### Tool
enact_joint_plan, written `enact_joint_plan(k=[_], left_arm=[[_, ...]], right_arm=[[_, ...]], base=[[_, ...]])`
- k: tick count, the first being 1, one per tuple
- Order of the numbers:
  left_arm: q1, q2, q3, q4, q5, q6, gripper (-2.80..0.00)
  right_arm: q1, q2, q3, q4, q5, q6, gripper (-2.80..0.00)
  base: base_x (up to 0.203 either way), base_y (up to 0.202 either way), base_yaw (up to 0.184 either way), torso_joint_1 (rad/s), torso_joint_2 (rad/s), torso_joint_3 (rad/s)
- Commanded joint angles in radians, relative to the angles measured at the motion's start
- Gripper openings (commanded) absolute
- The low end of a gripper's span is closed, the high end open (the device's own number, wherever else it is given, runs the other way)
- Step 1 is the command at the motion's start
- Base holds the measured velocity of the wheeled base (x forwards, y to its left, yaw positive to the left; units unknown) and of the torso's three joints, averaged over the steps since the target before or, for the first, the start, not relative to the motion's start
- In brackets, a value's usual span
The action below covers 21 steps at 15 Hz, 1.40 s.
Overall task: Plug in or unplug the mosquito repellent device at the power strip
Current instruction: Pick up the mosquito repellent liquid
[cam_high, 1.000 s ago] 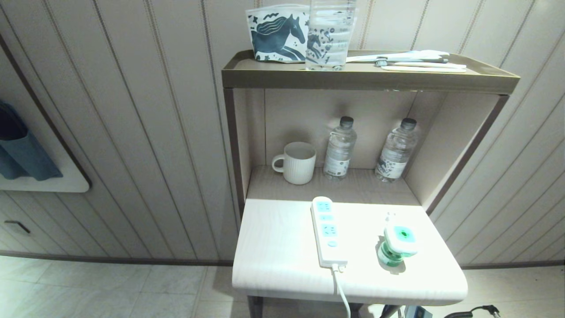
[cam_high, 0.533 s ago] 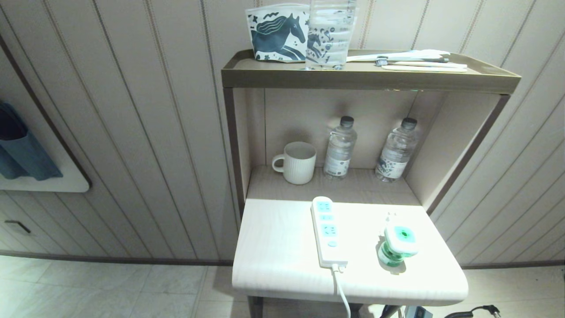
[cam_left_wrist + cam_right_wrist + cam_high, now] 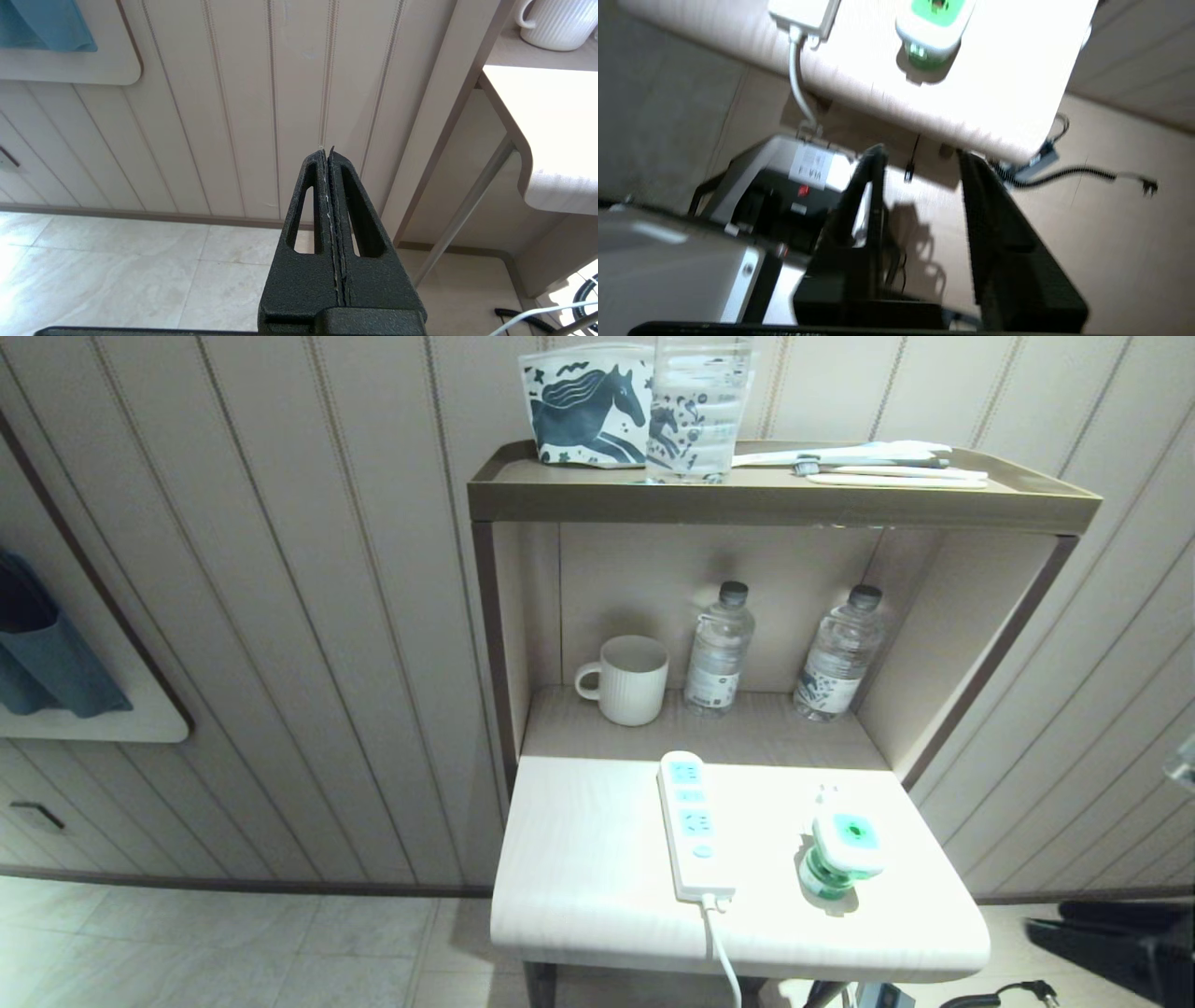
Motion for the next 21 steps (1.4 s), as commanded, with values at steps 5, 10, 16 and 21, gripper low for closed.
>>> enact_joint_plan(k=[5,10,16,21], left_arm=[[0.0,0.002,0.0,0.0,0.0,0.0,-2.8],[0.0,0.002,0.0,0.0,0.0,-0.001,-2.8],[0.0,0.002,0.0,0.0,0.001,-0.001,-2.8],[0.0,0.002,0.0,0.0,0.002,-0.001,-2.8]], right_arm=[[0.06,0.07,0.405,-0.701,-0.256,-0.085,0.0],[0.113,0.296,0.609,-1.316,-0.459,-0.112,0.0],[0.133,0.609,0.709,-1.744,-0.6,-0.074,0.0],[0.12,0.807,0.862,-2.132,-0.675,-0.055,0.0]], base=[[0.0,0.0,0.0,0.0,0.0,0.0],[0.0,0.0,0.0,0.0,0.0,0.0],[0.0,0.0,0.0,0.0,0.0,0.0],[0.0,0.0,0.0,0.0,0.0,0.0]])
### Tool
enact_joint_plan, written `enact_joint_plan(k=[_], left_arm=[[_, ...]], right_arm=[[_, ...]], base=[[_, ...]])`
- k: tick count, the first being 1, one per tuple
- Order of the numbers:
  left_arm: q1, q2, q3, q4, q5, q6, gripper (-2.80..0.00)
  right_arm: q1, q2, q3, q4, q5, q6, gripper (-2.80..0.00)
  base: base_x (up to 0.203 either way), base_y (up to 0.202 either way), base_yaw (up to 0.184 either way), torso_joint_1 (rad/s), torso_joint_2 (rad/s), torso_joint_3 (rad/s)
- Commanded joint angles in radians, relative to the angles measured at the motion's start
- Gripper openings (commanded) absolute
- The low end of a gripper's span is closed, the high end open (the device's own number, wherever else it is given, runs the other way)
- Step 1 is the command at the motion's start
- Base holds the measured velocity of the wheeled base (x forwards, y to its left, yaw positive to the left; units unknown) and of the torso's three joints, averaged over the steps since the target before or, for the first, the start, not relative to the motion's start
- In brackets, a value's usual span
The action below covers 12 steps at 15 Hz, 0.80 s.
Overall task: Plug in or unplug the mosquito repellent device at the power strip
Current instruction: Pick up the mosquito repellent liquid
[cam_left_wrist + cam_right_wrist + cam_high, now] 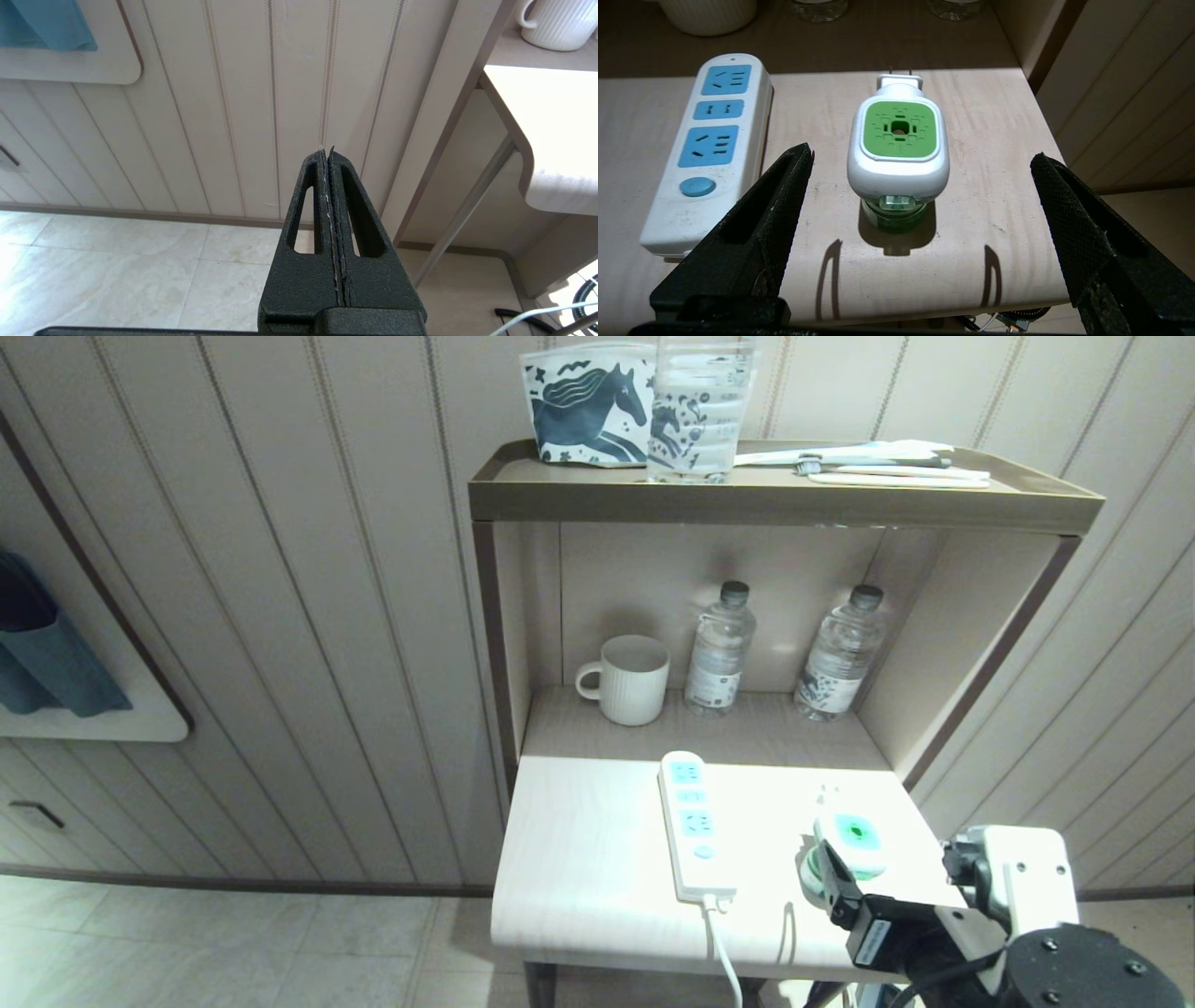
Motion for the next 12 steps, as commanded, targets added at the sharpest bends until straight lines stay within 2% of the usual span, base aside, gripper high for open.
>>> enact_joint_plan(k=[1,6,12], left_arm=[[0.0,0.001,-0.001,0.0,0.0,0.0,-2.8],[0.0,0.0,0.0,0.0,0.001,0.0,-2.8],[0.0,0.0,0.0,-0.002,0.001,0.0,-2.8]], right_arm=[[-0.014,0.08,0.026,-0.077,-0.013,0.011,0.0],[-0.035,0.117,0.009,-0.077,-0.013,0.05,0.0],[-0.05,0.165,-0.036,-0.077,-0.01,0.047,0.0]], base=[[0.0,0.0,0.0,0.0,0.0,0.0],[0.0,0.0,0.0,0.0,0.0,0.0],[0.0,0.0,0.0,0.0,0.0,0.0]])
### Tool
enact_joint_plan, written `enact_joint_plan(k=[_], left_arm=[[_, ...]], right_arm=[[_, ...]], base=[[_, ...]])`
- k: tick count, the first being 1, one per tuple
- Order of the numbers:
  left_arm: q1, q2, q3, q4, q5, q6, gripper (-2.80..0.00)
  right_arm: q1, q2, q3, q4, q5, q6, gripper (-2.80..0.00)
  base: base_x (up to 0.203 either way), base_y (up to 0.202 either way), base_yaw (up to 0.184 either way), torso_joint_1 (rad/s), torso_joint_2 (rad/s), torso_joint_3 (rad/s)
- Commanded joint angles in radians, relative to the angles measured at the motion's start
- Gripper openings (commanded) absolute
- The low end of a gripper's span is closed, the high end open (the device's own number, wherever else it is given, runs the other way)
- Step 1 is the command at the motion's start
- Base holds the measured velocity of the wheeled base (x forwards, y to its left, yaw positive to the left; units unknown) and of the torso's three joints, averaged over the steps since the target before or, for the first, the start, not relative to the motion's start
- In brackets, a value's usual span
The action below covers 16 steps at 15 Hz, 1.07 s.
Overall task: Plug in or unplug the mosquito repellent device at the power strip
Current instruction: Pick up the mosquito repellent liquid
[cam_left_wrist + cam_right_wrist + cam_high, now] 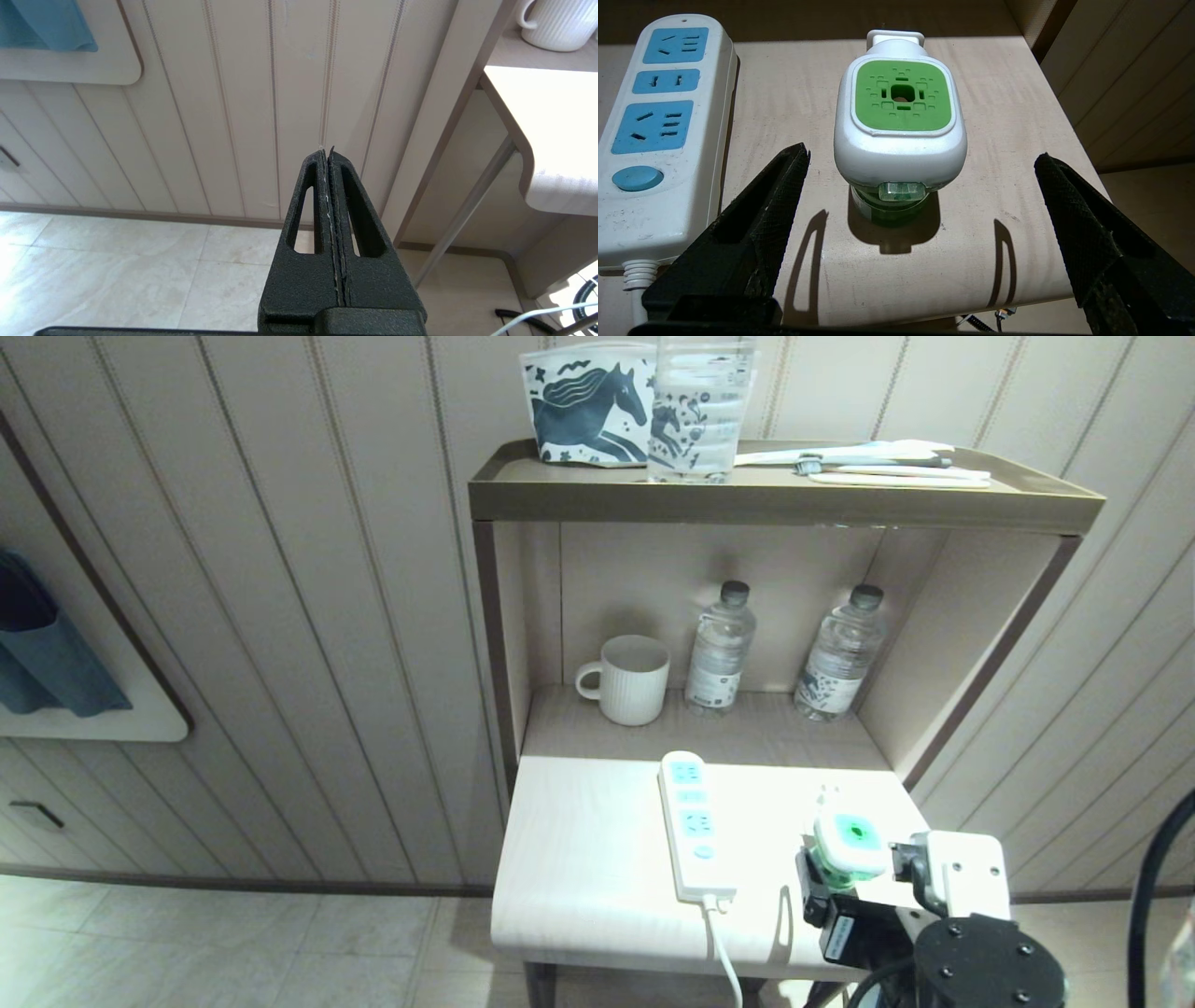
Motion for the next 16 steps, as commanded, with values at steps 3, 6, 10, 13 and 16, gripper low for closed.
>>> enact_joint_plan(k=[3,6,10,13,16], left_arm=[[0.0,0.002,0.0,0.0,0.001,0.0,-2.8],[0.0,0.001,0.0,0.0,0.001,0.0,-2.8],[0.0,0.0,0.0,0.0,0.001,0.0,-2.8],[0.0,0.002,0.0,0.0,0.001,0.0,-2.8],[0.0,0.001,0.0,0.0,0.001,0.0,-2.8]], right_arm=[[-0.068,0.022,-0.026,-0.047,0.003,-0.009,0.0],[-0.106,0.021,-0.053,-0.047,0.042,-0.029,0.0],[-0.129,0.067,-0.123,-0.047,0.087,-0.052,0.0],[-0.133,0.1,-0.146,-0.047,0.089,-0.053,0.0],[-0.189,0.098,-0.163,-0.047,0.11,-0.063,0.0]], base=[[0.0,0.0,0.0,0.0,0.0,0.0],[0.0,0.0,0.0,0.0,0.0,0.0],[0.0,0.0,0.0,0.0,0.0,0.0],[0.0,0.0,0.0,0.0,0.0,0.0],[0.0,0.0,0.0,0.0,0.0,0.0]])
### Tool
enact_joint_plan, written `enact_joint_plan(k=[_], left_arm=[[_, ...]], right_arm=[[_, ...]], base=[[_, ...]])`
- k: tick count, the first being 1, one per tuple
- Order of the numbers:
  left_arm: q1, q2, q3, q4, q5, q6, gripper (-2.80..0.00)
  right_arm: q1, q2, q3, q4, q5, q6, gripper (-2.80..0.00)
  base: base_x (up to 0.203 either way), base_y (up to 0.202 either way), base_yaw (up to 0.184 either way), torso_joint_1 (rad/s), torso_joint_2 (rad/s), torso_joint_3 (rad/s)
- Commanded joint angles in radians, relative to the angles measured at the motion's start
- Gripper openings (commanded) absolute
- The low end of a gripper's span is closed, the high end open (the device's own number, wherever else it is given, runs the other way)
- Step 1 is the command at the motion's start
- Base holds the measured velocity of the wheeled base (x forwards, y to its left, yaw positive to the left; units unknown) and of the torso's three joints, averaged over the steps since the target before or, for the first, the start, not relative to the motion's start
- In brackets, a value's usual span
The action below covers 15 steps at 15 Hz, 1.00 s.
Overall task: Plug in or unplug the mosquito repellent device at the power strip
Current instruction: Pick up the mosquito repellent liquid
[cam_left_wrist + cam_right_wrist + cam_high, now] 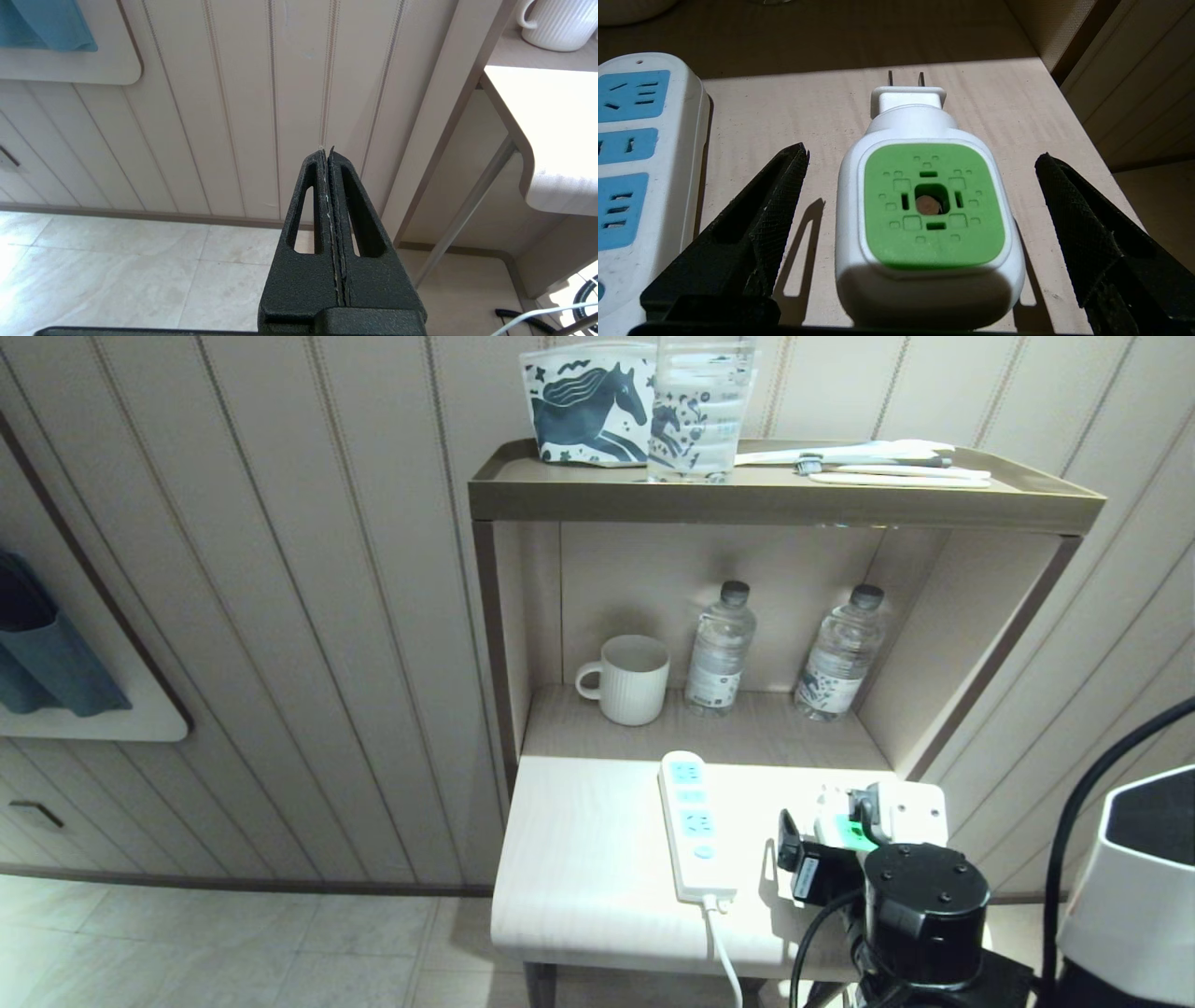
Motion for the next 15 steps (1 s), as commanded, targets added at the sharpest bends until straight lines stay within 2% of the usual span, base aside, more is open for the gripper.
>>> enact_joint_plan(k=[1,9,10,15], left_arm=[[0.0,0.001,0.0,0.0,0.0,-0.001,-2.8],[0.0,0.001,0.0,0.0,0.0,-0.001,-2.8],[0.0,0.002,0.0,0.0,0.0,-0.001,-2.8],[0.0,0.0,0.0,0.0,0.0,-0.001,-2.8]], right_arm=[[-0.041,-0.003,-0.01,-0.047,0.017,-0.002,0.0],[-0.051,-0.018,-0.024,-0.047,0.029,-0.018,0.0],[-0.05,-0.015,-0.023,-0.047,0.029,-0.017,-2.8],[-0.054,-0.006,-0.019,-0.047,0.03,-0.008,-2.8]], base=[[0.0,0.0,0.0,0.0,0.0,0.0],[0.0,0.0,0.0,0.0,0.0,0.0],[0.0,0.0,0.0,0.0,0.0,0.0],[0.0,0.0,0.0,0.0,0.0,0.0]])
